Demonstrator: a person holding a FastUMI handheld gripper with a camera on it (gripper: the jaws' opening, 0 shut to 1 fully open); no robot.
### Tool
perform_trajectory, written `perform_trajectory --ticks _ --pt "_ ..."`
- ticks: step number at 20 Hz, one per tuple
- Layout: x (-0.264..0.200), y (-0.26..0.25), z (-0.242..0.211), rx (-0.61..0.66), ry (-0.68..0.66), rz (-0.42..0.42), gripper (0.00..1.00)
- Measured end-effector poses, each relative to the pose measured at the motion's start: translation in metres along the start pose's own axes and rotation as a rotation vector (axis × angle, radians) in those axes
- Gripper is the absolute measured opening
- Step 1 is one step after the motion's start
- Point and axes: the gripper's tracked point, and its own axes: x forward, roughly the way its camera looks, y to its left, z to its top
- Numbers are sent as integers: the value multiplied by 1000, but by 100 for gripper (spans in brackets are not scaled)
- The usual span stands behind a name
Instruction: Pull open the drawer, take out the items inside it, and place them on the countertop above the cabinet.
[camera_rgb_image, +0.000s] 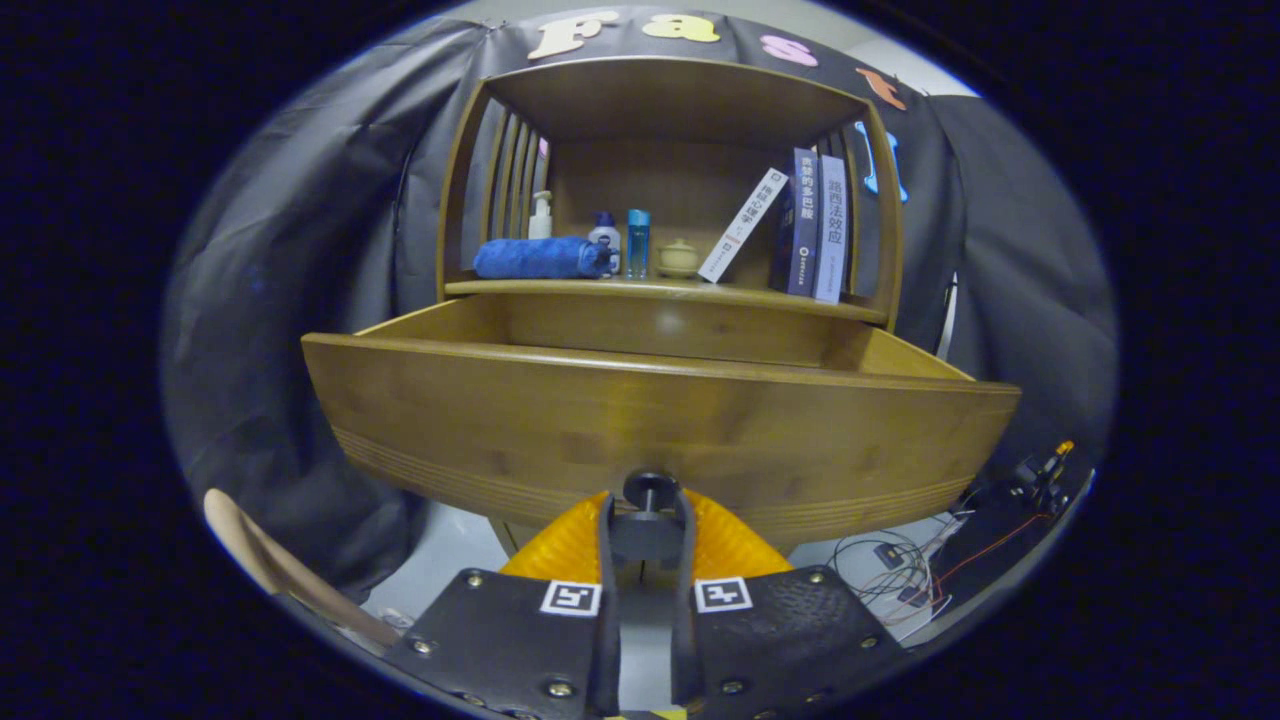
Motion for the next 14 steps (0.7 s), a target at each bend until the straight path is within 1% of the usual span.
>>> perform_trajectory --ticks 2,5,6,7,9,12,14 --pt "-6 1 -3 6 10 6 20" --pt "-7 2 -4 -34 23 3 20" --pt "-8 2 -4 -38 25 14 30" --pt "-11 2 -7 -26 42 22 34" --pt "-27 2 -4 -9 33 39 43" --pt "-56 -1 22 -33 -44 54 44" --pt "-71 2 56 -43 -133 68 43"
